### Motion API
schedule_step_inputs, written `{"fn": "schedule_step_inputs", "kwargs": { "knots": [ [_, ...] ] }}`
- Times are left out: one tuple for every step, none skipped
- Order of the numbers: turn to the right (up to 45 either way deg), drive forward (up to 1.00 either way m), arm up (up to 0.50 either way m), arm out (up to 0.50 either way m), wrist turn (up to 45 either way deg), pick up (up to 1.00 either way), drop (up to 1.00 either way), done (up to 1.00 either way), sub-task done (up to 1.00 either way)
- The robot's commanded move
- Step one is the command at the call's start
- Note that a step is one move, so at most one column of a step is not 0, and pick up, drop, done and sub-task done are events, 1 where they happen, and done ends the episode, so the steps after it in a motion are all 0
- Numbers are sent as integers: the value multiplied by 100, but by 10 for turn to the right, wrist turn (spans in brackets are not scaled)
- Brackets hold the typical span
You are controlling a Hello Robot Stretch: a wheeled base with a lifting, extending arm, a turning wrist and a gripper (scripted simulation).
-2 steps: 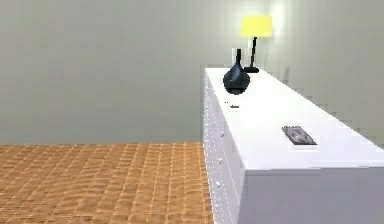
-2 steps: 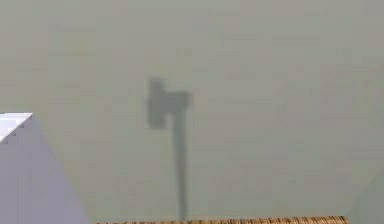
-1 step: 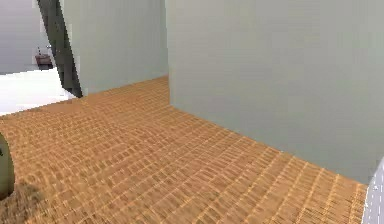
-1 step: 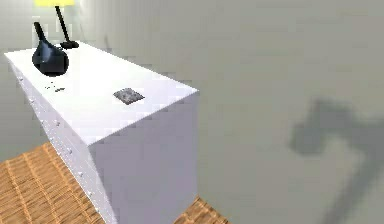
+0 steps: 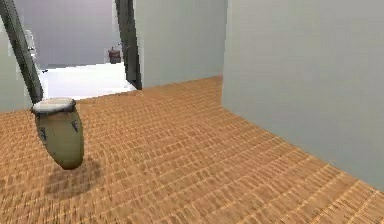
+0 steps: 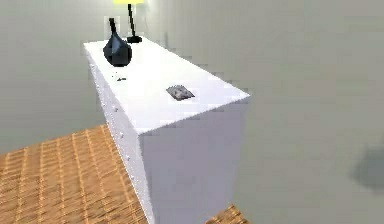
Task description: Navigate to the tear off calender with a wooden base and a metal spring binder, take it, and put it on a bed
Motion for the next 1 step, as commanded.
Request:
{"fn": "schedule_step_inputs", "kwargs": {
  "knots": [
    [450, 0, 0, 0, 0, 0, 0, 0, 0]
  ]
}}
